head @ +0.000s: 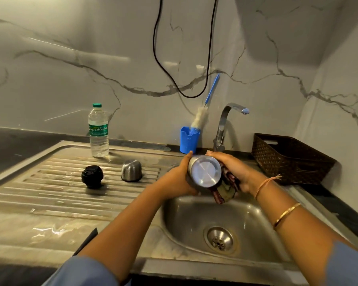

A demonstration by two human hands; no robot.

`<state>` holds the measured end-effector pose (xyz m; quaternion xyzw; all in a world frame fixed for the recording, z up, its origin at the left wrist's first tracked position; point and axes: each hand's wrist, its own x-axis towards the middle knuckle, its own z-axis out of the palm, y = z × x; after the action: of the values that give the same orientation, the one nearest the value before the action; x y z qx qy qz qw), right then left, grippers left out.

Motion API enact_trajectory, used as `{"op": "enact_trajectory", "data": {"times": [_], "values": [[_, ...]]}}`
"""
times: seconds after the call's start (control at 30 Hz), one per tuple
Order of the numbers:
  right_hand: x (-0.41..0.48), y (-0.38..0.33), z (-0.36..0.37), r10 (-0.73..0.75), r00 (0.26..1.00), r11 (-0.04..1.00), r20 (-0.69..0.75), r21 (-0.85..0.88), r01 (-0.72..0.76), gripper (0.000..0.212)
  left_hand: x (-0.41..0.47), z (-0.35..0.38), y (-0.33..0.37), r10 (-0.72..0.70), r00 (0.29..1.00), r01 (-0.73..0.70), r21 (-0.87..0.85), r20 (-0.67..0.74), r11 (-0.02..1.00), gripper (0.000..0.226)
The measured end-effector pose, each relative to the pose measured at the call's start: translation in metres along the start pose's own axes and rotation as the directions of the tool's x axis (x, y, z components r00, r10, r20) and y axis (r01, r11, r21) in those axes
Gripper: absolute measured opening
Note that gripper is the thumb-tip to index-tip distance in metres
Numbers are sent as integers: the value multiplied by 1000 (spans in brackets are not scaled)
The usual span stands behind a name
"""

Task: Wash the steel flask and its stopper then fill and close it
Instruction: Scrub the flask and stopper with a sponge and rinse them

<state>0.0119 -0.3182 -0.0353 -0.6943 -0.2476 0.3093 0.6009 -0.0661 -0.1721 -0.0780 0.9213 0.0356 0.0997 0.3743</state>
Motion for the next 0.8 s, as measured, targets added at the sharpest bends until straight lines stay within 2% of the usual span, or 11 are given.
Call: {"op": "enact_trajectory", "data": {"times": [0.07, 0.2, 0.27, 0.37, 0.5, 0.67, 0.8], "values": [[1, -1, -3, 33, 999, 999, 8, -32, -33, 37, 0, 0, 2, 32, 991, -29, 23, -127, 999, 96], [1, -2, -5, 84, 996, 996, 18, 34, -85, 39, -2, -1, -2, 43, 981, -45, -5, -190, 999, 85], [3, -4, -5, 101, 995, 994, -28, 47, -99, 40, -5, -2, -4, 27, 971, -61, -136, -238, 989, 78], [9, -7, -7, 136, 979, 991, -152, 32, -133, 42, -11, -8, -7, -79, 932, -71, -393, -354, 917, 67], [19, -5, -4, 125, 969, 992, -214, 46, -118, 39, -11, -34, -12, -215, 857, -88, -543, -469, 835, 56], [26, 2, 1, 132, 971, 991, -201, 54, -123, 43, -27, -77, -17, -198, 821, -21, -374, -535, 927, 59], [33, 7, 1, 124, 966, 992, -226, 36, -119, 47, -41, -96, -32, -181, 806, -19, -330, -564, 944, 58]]}}
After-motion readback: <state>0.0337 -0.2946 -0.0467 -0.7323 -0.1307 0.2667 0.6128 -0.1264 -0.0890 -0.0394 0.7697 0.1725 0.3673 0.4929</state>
